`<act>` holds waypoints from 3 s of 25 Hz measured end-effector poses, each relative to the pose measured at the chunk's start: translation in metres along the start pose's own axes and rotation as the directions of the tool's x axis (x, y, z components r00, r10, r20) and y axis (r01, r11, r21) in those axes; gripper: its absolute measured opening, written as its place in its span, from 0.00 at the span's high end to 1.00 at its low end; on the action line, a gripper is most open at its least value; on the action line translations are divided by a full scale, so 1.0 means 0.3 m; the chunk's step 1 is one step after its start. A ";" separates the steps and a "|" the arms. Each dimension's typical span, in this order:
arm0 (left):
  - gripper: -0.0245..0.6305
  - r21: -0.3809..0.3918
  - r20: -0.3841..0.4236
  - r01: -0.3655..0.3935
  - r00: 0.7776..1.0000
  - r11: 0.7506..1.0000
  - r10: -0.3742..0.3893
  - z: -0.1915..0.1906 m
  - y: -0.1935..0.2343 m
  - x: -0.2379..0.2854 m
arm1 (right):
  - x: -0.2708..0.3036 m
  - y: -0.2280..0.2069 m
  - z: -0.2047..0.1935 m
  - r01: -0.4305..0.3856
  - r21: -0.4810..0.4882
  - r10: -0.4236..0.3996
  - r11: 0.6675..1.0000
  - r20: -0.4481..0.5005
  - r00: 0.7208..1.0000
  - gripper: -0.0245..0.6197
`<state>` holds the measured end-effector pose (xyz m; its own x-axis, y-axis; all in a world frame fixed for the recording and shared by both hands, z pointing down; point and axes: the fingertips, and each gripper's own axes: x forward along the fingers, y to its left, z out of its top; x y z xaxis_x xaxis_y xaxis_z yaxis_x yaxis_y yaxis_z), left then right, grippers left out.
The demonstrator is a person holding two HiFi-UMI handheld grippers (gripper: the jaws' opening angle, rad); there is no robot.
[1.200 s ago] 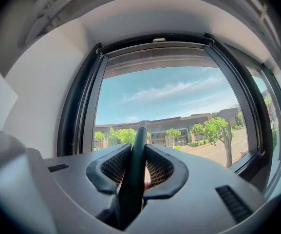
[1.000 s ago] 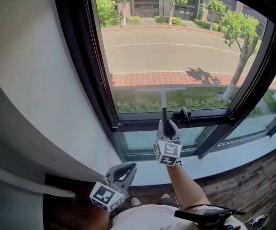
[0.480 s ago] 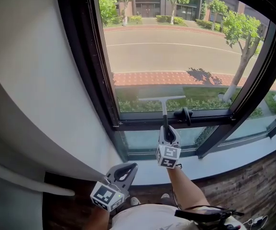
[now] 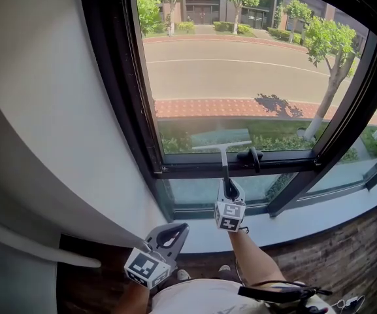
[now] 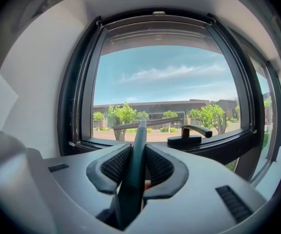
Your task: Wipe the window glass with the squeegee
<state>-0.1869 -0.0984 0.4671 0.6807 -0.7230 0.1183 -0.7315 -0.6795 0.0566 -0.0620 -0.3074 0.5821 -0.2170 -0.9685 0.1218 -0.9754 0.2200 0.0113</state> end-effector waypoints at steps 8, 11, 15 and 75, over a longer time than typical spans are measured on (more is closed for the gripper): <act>0.93 -0.001 -0.002 -0.013 1.000 1.000 0.013 -0.005 0.018 -0.013 | 0.008 -0.011 -0.086 -0.007 0.015 0.008 1.000 -0.068 0.998 0.81; 0.93 -0.002 -0.001 -0.016 1.000 1.000 0.016 -0.002 0.024 -0.011 | 0.010 -0.011 -0.080 -0.007 0.020 0.008 1.000 -0.065 0.998 0.81; 0.93 -0.002 0.006 -0.022 1.000 1.000 0.022 0.002 0.034 -0.003 | -0.003 -0.005 -0.037 -0.022 0.030 0.023 0.999 -0.039 0.999 0.81; 0.93 -0.005 0.105 -0.069 0.992 0.998 0.069 0.057 0.150 -0.087 | 0.023 0.387 1.652 -0.035 -0.046 0.057 0.998 0.731 0.680 0.81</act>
<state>-0.2370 -0.1124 0.4497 0.6287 -0.7775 0.0177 -0.7771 -0.6271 0.0530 -0.1956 -0.3462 0.0922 -0.2308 -0.7310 -0.6421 -0.9646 0.2584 0.0526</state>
